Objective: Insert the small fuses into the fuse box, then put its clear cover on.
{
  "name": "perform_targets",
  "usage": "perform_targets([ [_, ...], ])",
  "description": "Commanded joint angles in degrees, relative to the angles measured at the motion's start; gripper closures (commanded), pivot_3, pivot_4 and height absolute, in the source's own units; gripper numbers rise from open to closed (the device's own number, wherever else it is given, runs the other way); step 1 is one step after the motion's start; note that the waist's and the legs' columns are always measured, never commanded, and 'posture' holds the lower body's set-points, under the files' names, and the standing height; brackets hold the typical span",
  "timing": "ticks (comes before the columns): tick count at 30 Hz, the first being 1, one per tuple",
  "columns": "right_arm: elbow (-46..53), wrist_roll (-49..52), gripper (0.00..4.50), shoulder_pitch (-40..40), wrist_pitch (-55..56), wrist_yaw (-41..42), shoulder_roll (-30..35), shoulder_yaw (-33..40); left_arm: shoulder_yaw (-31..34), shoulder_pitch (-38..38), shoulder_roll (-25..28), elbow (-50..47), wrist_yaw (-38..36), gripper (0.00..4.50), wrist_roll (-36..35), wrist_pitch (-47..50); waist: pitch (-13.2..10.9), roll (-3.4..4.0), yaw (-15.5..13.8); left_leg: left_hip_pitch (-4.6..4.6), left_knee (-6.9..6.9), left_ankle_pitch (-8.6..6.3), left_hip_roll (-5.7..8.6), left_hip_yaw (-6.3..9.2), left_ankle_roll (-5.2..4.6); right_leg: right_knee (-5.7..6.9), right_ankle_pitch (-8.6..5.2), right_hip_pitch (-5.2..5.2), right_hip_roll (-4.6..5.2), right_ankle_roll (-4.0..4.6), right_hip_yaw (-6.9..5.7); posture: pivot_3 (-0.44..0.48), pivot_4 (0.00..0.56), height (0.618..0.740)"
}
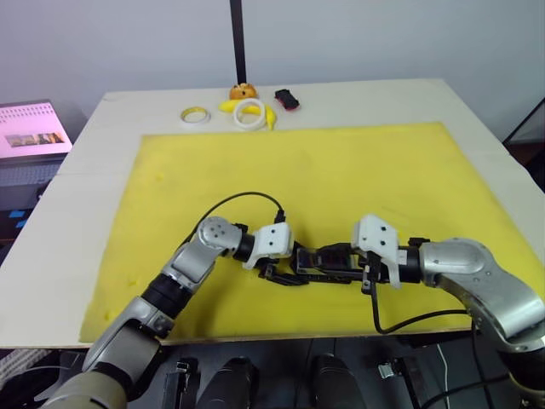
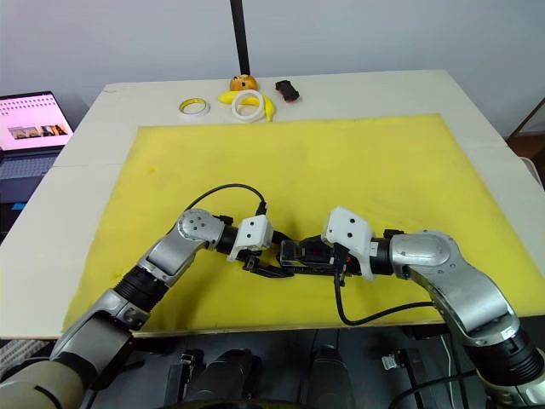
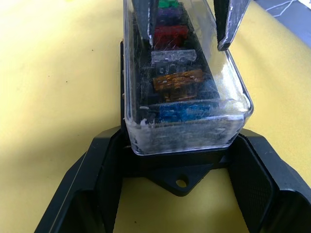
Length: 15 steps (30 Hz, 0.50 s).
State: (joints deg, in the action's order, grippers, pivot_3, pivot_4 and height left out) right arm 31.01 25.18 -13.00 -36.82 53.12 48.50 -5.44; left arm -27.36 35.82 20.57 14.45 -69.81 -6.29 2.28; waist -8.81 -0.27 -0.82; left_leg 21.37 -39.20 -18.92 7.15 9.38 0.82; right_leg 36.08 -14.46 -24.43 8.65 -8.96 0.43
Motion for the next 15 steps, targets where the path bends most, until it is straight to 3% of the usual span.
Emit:
perform_targets([
  [1,-1.9,0.5,3.11,-0.8,-4.7,-1.0,0.1,-0.8,-0.7,-0.7,0.2,-0.3,-0.1,1.96,2.1,-0.4,0.0,-0.01,0.0,-0.01,0.0,0.0,0.0,0.0,0.0,0.0,0.0,0.01,0.0,0.0,0.0,0.0,0.15,0.74],
  [6,-2.2,0.8,3.11,-0.7,-8.2,-1.0,1.4,-1.6,-0.6,-0.6,0.2,-0.3,-0.1,1.96,2.3,-0.4,0.0,-0.02,0.0,-0.02,0.0,0.0,0.0,0.02,0.0,0.0,0.0,0.02,0.0,0.0,-0.01,0.0,0.15,0.74],
  [15,-1.5,3.1,3.11,3.9,-6.8,0.6,3.7,3.6,-0.4,-0.8,0.3,-0.5,-0.3,1.96,2.4,-0.2,0.1,-0.1,-0.1,-0.05,0.0,0.0,0.0,0.05,0.0,-0.01,0.0,0.09,0.0,0.0,-0.04,0.0,0.15,0.74],
])
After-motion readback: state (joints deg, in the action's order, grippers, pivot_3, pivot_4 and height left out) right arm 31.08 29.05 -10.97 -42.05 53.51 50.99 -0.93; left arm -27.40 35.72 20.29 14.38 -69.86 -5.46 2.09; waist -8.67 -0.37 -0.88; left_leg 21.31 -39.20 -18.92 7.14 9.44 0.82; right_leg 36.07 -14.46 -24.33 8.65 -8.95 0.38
